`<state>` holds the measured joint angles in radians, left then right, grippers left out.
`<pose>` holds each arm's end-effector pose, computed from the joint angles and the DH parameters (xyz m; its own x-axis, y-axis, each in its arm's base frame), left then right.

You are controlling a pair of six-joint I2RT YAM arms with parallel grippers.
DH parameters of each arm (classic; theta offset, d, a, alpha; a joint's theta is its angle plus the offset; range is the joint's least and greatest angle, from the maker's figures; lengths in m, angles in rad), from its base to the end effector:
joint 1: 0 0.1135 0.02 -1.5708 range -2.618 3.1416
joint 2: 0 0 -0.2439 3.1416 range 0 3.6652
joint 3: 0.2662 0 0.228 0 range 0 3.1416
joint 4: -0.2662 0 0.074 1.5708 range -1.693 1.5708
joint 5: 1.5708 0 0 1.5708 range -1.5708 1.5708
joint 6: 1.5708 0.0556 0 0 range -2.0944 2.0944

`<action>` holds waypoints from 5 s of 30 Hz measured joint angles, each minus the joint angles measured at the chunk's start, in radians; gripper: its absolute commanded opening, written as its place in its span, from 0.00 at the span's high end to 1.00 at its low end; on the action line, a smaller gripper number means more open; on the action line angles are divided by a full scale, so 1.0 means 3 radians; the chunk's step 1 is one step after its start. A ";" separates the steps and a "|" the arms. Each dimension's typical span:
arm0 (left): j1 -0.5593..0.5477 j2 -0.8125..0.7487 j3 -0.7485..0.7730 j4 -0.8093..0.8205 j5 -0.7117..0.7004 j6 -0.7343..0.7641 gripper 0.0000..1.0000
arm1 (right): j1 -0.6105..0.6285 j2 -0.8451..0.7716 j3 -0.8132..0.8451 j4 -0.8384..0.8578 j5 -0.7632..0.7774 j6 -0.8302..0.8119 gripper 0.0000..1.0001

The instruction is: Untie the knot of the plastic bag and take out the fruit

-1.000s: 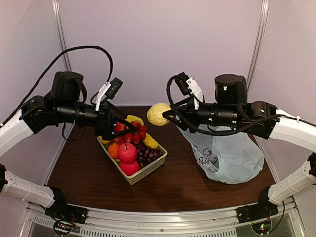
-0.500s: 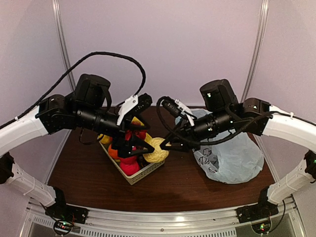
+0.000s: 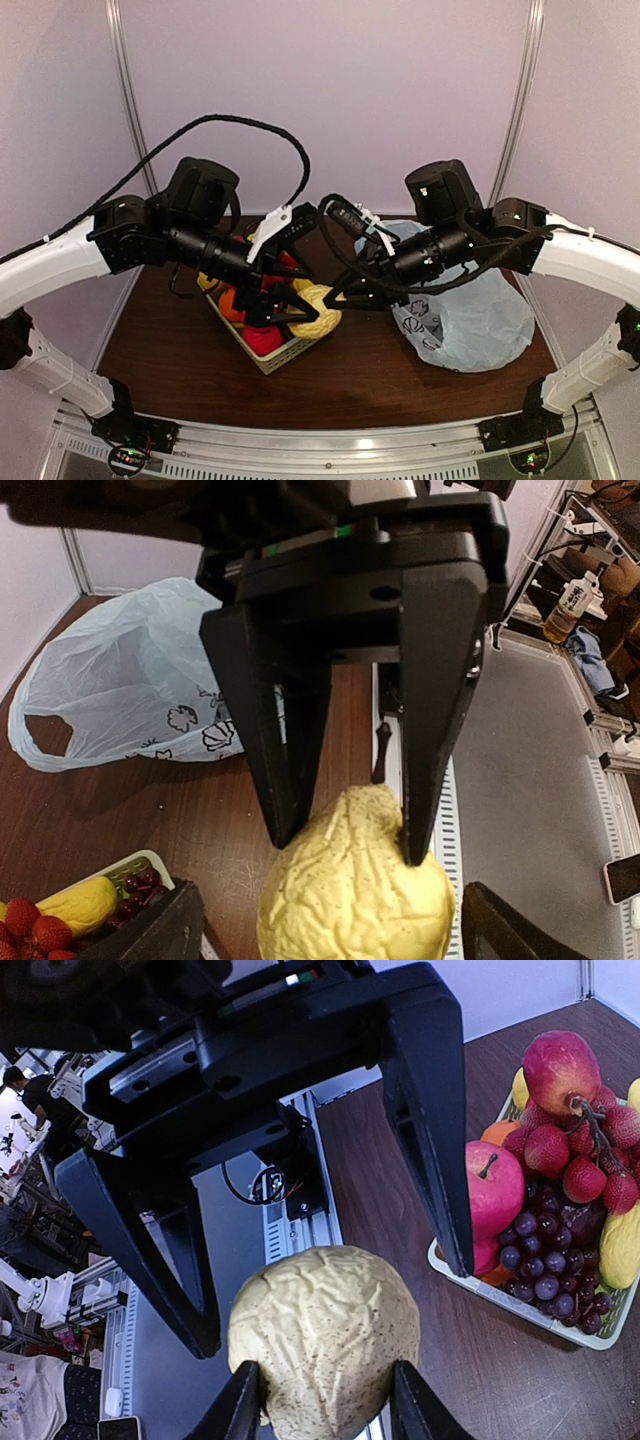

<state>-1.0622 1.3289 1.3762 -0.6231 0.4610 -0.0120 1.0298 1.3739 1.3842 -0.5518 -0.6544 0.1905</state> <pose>0.1159 -0.2586 0.3532 -0.2767 0.4742 -0.8358 0.9607 0.1159 -0.2523 0.1218 0.2685 0.3541 -0.4403 -0.4411 -0.7820 -0.8813 0.0459 0.4703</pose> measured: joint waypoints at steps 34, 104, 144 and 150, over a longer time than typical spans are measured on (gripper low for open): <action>0.0337 -0.0558 -0.0778 0.0727 -0.0523 -0.0561 0.55 | -0.0516 -0.0935 -0.0782 0.0650 0.0736 0.0370 0.13; 0.0856 -0.1176 -0.2497 0.2593 -0.1745 -0.1820 0.50 | -0.0518 -0.1124 -0.1428 0.1568 0.1062 0.0871 0.12; 0.0856 -0.1219 -0.2581 0.2497 -0.1675 -0.1942 0.21 | -0.0518 -0.1142 -0.1493 0.1625 0.1067 0.0874 0.12; 0.0856 -0.1221 -0.2580 0.2443 -0.1676 -0.1942 0.19 | -0.0518 -0.1142 -0.1517 0.1653 0.1066 0.0875 0.12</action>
<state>-0.8055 0.9627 0.6022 0.1097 -0.0418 -0.5945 0.8745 1.0313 0.9291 -0.0559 -0.3347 0.4530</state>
